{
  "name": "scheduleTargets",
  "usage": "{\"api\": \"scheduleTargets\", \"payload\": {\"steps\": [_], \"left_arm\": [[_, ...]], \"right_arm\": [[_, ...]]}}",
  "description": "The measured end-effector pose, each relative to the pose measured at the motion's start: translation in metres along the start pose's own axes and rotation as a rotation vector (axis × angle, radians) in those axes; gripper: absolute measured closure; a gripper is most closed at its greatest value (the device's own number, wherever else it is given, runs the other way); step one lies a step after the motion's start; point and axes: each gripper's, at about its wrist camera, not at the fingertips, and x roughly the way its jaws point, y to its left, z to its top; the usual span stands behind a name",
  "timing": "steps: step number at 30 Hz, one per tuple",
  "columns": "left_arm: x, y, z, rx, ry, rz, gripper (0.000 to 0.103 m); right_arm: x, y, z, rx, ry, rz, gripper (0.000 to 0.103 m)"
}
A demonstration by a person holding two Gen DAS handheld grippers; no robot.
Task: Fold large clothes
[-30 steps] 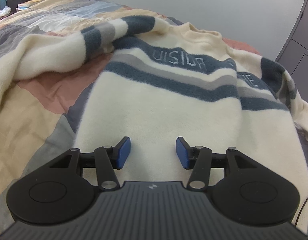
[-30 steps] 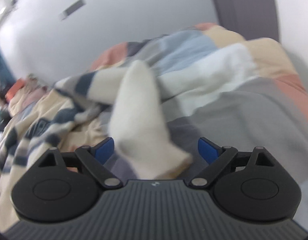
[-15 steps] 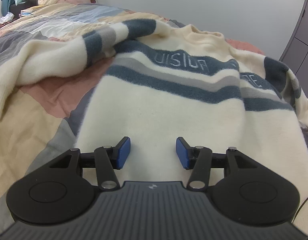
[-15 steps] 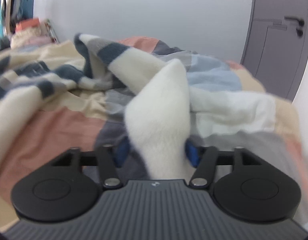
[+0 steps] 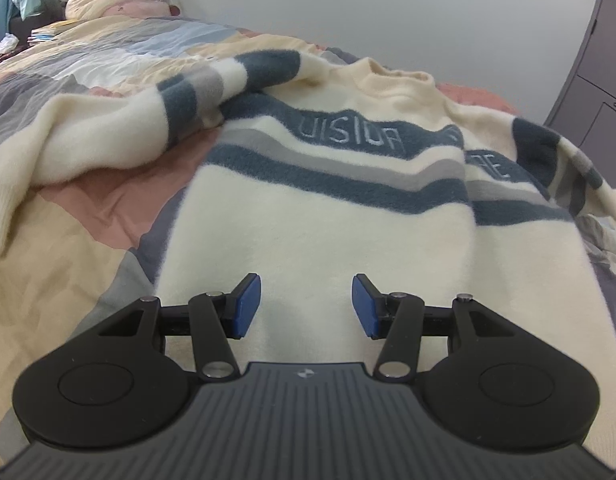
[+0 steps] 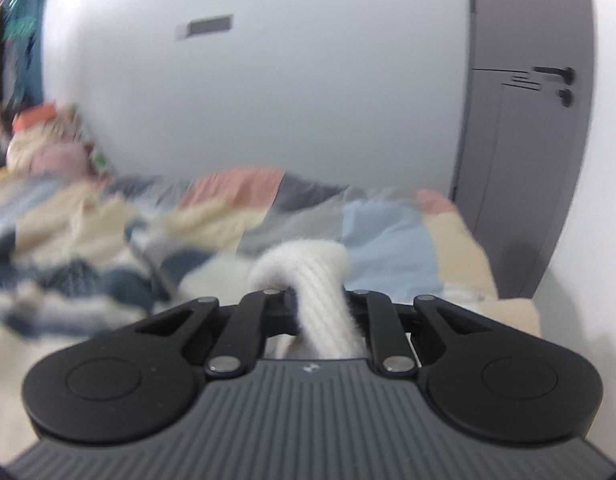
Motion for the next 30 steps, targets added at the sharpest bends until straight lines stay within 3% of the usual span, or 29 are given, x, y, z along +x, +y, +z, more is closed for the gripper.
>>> {"api": "scheduleTargets", "payload": {"steps": [5, 9, 13, 21, 25, 30], "left_arm": [[-0.013, 0.005, 0.002, -0.036, -0.022, -0.013, 0.046], [-0.025, 0.012, 0.004, -0.059, -0.040, -0.026, 0.046], [-0.037, 0.018, 0.006, -0.082, -0.061, -0.051, 0.046], [-0.062, 0.035, 0.012, -0.128, -0.106, -0.107, 0.046], [-0.073, 0.053, 0.016, -0.183, -0.125, -0.131, 0.046], [-0.084, 0.077, 0.021, -0.255, -0.140, -0.150, 0.046]], "right_arm": [[-0.029, -0.005, 0.045, 0.063, -0.028, -0.040, 0.089], [-0.054, 0.028, 0.063, 0.013, -0.038, -0.011, 0.089], [-0.079, 0.087, 0.078, -0.053, -0.042, 0.090, 0.089], [-0.120, 0.219, 0.105, -0.141, -0.049, 0.379, 0.093], [-0.127, 0.284, 0.096, -0.219, -0.019, 0.501, 0.093], [-0.123, 0.355, 0.066, -0.267, 0.095, 0.622, 0.093]]}}
